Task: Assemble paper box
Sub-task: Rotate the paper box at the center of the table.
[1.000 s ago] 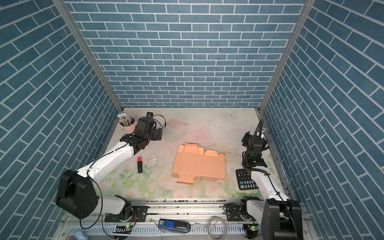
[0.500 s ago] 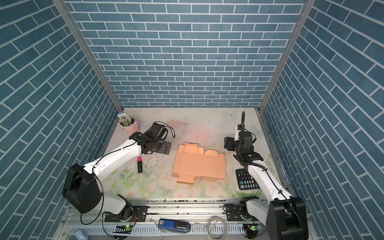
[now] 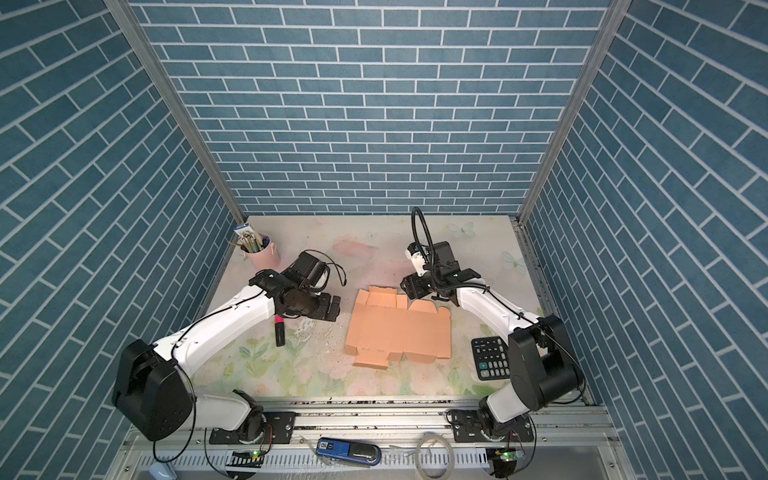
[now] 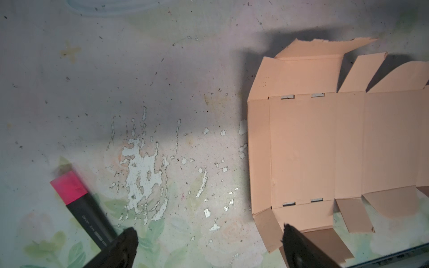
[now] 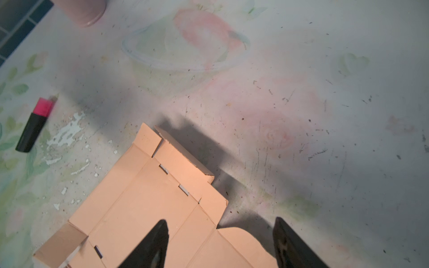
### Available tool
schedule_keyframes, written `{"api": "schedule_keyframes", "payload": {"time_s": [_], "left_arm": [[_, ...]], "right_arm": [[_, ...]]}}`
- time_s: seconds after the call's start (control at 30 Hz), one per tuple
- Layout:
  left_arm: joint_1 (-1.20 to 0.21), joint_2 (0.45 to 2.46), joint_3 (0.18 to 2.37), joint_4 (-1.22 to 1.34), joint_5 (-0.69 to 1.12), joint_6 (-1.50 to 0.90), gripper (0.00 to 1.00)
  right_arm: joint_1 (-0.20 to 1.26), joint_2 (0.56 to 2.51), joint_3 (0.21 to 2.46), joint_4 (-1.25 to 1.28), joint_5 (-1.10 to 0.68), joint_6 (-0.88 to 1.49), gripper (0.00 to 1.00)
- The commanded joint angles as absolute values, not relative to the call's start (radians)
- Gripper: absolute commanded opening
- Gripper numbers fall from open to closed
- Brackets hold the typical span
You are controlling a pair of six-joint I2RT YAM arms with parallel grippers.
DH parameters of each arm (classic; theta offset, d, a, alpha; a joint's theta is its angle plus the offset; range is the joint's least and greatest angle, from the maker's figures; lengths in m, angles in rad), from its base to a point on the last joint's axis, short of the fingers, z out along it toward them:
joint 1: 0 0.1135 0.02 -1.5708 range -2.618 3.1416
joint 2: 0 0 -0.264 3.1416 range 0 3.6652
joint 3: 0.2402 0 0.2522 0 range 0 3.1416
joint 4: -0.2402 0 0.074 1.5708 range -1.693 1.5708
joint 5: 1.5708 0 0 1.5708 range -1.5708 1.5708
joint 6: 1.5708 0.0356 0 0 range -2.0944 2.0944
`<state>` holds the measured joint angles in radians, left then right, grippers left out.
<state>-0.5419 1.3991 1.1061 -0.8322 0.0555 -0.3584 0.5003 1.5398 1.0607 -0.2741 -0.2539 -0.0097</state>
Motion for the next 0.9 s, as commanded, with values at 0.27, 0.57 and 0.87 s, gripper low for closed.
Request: {"api": "schedule_keyframes", "payload": {"time_s": [0.27, 0.57, 0.87], "left_arm": [[-0.420, 1.345, 1.033, -0.782, 0.334, -0.379, 1.00], [-0.376, 1.294, 0.975, -0.736, 0.407, -0.418, 1.00], [-0.361, 1.258, 0.924, -0.722, 0.398, -0.423, 1.00]], "right_arm": [[0.613, 1.692, 1.227, -0.460, -0.100, -0.307, 0.71], [0.674, 1.832, 1.350, -0.505, -0.034, -0.391, 0.67], [0.700, 1.938, 1.462, -0.547, -0.036, -0.451, 0.64]]}}
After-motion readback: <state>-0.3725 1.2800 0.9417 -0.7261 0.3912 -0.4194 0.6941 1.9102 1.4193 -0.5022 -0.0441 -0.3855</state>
